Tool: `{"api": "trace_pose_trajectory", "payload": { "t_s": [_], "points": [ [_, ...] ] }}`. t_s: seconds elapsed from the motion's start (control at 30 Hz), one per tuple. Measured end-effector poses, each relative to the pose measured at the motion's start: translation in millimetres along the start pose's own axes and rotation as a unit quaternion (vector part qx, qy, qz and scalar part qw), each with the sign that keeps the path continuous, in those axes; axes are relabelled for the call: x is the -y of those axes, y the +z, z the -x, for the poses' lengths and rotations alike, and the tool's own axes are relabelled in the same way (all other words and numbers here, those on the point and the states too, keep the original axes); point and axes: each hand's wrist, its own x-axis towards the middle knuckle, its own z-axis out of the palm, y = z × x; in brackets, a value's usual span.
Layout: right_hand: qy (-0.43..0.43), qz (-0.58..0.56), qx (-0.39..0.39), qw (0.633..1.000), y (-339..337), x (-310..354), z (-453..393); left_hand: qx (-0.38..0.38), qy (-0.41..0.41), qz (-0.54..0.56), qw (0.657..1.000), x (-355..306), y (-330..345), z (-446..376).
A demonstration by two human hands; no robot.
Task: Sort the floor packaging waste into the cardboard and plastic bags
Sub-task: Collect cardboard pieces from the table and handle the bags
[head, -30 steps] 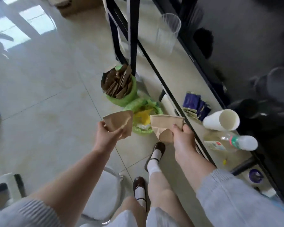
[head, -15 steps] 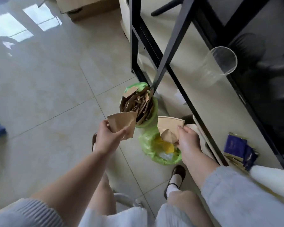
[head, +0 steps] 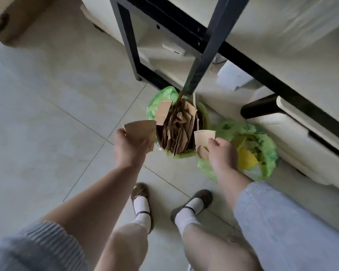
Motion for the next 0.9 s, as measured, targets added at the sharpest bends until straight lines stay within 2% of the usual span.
{"api": "trace_pose_trajectory", "payload": {
  "t_s": [0.33, 0.4, 0.47, 0.53, 0.63, 0.7, 0.8, 0.9],
  "points": [
    [-0.076, 0.055, -0.020, 0.995, 63.7, -11.8, -47.7, -0.002, 0.017, -0.062, 0.998, 21.5, 55.1, -73.0],
    [-0.094, 0.071, -0.032, 0.993, 69.7, -12.8, -56.0, -0.025, 0.019, -0.045, 0.999, 23.7, 61.3, -82.7],
    [-0.117, 0.085, -0.036, 0.989, 73.1, -13.0, -62.6, -0.075, -0.011, 0.000, 0.997, 25.1, 62.1, -90.4],
    [-0.134, 0.106, -0.035, 0.985, 73.3, -12.8, -65.4, -0.093, -0.030, 0.023, 0.995, 27.9, 62.8, -96.4],
    [-0.141, 0.114, -0.032, 0.983, 74.5, -13.0, -65.9, -0.015, 0.043, -0.067, 0.997, 31.3, 68.7, -98.1],
    [-0.138, 0.111, -0.035, 0.983, 76.6, -13.0, -66.9, 0.026, 0.108, -0.147, 0.983, 33.0, 72.7, -98.9],
    [-0.133, 0.104, -0.036, 0.985, 80.0, -13.4, -70.6, 0.049, 0.188, -0.220, 0.956, 35.4, 72.6, -106.4],
    [-0.129, 0.100, -0.037, 0.986, 86.2, -17.3, -74.0, 0.070, 0.229, -0.279, 0.930, 35.0, 76.9, -117.3]
  ]
}}
